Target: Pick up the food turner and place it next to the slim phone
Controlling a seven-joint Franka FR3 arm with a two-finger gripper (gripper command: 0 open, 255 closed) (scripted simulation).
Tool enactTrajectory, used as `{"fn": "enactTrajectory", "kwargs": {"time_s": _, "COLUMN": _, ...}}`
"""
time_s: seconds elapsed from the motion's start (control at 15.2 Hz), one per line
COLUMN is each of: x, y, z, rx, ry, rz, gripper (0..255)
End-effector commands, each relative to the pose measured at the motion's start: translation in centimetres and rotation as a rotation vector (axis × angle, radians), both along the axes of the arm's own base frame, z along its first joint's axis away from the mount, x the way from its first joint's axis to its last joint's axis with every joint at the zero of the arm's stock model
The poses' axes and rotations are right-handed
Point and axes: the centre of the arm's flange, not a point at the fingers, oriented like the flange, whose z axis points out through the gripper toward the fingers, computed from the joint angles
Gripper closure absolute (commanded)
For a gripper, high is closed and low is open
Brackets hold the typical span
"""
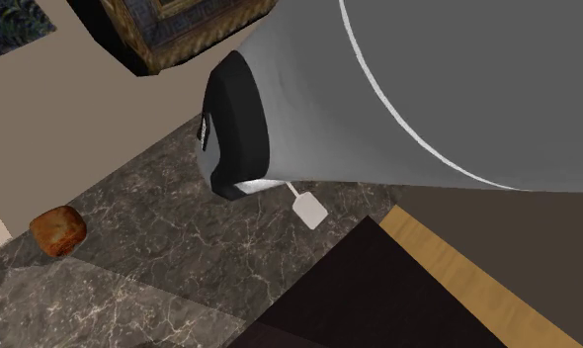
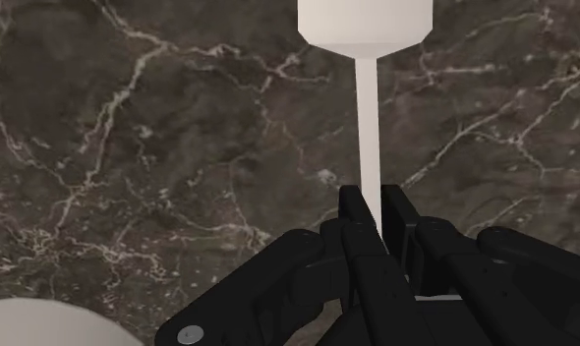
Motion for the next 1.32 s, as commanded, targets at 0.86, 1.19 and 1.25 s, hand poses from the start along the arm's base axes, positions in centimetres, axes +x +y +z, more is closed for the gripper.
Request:
{"fn": "enactTrajectory", "kwargs": {"time_s": 0.86, "x": -1.6, "y": 19.3, "z": 0.1, "rx": 0.0, "ry": 0.0, "rz": -0.002, "gripper": 255}}
{"fn": "enactTrajectory", "kwargs": {"time_s": 1.19, "x": -2.1, "y": 25.9, "z": 0.1, "rx": 0.0, "ry": 0.0, "rz": -0.002, "gripper": 255}}
{"fn": "enactTrajectory", "kwargs": {"time_s": 1.25, "x": -2.2, "y": 27.2, "z": 0.1, "rx": 0.0, "ry": 0.0, "rz": -0.002, "gripper": 255}}
